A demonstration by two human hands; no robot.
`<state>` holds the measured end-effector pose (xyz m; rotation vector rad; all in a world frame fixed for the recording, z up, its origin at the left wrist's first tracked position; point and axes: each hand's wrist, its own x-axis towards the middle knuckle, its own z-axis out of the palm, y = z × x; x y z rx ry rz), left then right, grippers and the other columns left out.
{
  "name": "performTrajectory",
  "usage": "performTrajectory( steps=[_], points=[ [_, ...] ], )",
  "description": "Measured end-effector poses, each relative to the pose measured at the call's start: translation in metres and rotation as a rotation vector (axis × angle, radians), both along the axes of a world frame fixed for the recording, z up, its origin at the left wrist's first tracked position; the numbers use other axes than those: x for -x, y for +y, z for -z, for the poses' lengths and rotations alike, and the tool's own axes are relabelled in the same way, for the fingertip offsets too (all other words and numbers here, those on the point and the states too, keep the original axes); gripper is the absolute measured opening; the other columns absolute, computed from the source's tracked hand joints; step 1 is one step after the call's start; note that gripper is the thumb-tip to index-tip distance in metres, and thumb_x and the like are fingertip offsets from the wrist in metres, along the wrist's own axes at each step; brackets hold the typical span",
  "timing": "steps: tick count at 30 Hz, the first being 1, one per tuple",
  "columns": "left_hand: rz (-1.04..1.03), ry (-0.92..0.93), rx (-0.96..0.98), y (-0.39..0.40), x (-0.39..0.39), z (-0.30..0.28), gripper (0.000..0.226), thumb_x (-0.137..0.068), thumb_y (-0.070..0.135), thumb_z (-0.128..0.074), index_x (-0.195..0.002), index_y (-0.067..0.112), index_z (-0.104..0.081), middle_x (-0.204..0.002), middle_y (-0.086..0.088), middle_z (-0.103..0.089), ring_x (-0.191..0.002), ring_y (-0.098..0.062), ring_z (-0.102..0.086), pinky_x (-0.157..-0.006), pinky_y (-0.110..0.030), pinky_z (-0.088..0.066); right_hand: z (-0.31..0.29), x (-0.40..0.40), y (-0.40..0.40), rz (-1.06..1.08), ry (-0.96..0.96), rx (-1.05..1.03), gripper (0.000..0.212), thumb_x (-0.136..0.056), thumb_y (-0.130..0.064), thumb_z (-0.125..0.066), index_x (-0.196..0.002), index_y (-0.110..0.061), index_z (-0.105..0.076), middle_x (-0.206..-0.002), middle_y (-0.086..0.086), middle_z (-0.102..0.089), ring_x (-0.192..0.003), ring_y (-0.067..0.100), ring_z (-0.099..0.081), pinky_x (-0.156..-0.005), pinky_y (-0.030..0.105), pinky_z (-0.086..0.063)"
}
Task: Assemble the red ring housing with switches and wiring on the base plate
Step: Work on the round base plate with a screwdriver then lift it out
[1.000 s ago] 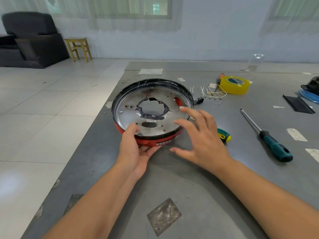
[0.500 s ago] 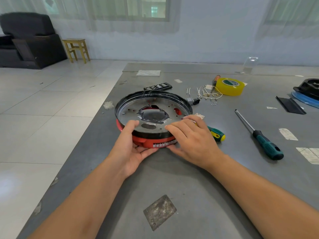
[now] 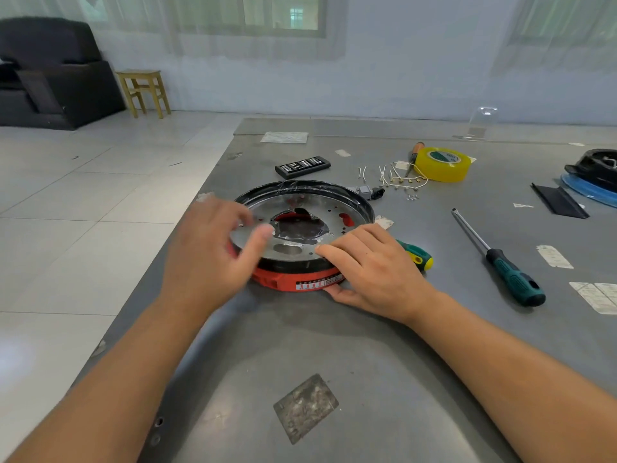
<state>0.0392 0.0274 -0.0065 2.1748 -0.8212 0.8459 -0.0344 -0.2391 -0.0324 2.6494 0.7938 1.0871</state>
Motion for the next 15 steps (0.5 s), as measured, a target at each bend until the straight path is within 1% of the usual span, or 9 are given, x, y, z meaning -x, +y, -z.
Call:
performTrajectory(
  steps=[1,2,4,5,7,11,15],
  points=[
    [0.128,-0.075,-0.126,-0.001,0.0,0.003,0.041,-0.098,0.054,-0.055,-0.102,0.017,-0.072,-0.101,0.0,-0.066,-0.099,-0.026,-0.061,-0.086,-0.042,-0.048,-0.001,0.001,0.0,-0.008,0.02,0.003,0.044,-0.1,-0.046,-0.058,-0.13,-0.014,-0.059,-0.114,0.007,-0.066,-0.1,0.025,-0.061,-0.094,0.041,-0.048],
    [0.213,-0.113,-0.257,-0.002,0.0,0.008,0.041,-0.098,0.052,-0.057,-0.108,0.017,-0.075,-0.112,-0.003,-0.069,-0.107,-0.026,-0.064,-0.09,-0.043,-0.049,-0.002,0.002,0.0,-0.017,0.037,0.004,0.043,-0.101,-0.046,-0.056,-0.13,-0.014,-0.058,-0.114,0.007,-0.065,-0.1,0.026,-0.061,-0.093,0.042,-0.048],
    [0.267,-0.117,-0.441,-0.001,0.0,0.016,0.043,-0.097,0.055,-0.058,-0.118,0.021,-0.076,-0.125,0.0,-0.071,-0.117,-0.022,-0.066,-0.093,-0.042,-0.051,-0.004,0.004,0.002,-0.032,0.062,0.005,0.042,-0.103,-0.047,-0.051,-0.129,-0.015,-0.055,-0.113,0.007,-0.064,-0.099,0.026,-0.06,-0.09,0.042,-0.048],
    [0.269,-0.11,-0.478,0.0,0.0,0.02,0.043,-0.097,0.055,-0.059,-0.119,0.022,-0.075,-0.125,0.003,-0.071,-0.117,-0.02,-0.067,-0.092,-0.041,-0.051,-0.004,0.005,0.003,-0.037,0.075,0.008,0.041,-0.103,-0.047,-0.049,-0.129,-0.016,-0.054,-0.113,0.006,-0.063,-0.099,0.026,-0.06,-0.09,0.042,-0.048],
    [0.278,-0.12,-0.482,0.002,-0.001,0.023,0.038,-0.096,0.051,-0.063,-0.118,0.023,-0.075,-0.12,0.006,-0.074,-0.112,-0.018,-0.069,-0.085,-0.041,-0.052,-0.005,0.006,0.003,-0.041,0.097,0.013,0.04,-0.104,-0.048,-0.048,-0.129,-0.017,-0.054,-0.114,0.006,-0.061,-0.1,0.026,-0.059,-0.09,0.042,-0.048],
    [0.31,-0.165,-0.448,0.001,-0.003,0.022,0.033,-0.094,0.047,-0.066,-0.11,0.022,-0.079,-0.112,0.006,-0.077,-0.099,-0.02,-0.073,-0.072,-0.044,-0.053,-0.003,0.006,0.0,-0.058,0.12,0.022,0.04,-0.101,-0.046,-0.058,-0.129,-0.018,-0.054,-0.118,0.003,-0.06,-0.102,0.025,-0.057,-0.091,0.04,-0.046],
    [0.306,-0.169,-0.459,-0.002,0.001,0.022,0.03,-0.091,0.045,-0.068,-0.102,0.021,-0.081,-0.103,0.004,-0.078,-0.088,-0.025,-0.074,-0.065,-0.046,-0.052,-0.002,0.009,-0.003,-0.09,0.141,-0.021,0.032,-0.103,-0.042,-0.059,-0.125,-0.019,-0.06,-0.116,0.002,-0.063,-0.098,0.024,-0.059,-0.085,0.039,-0.049]
  ],
)
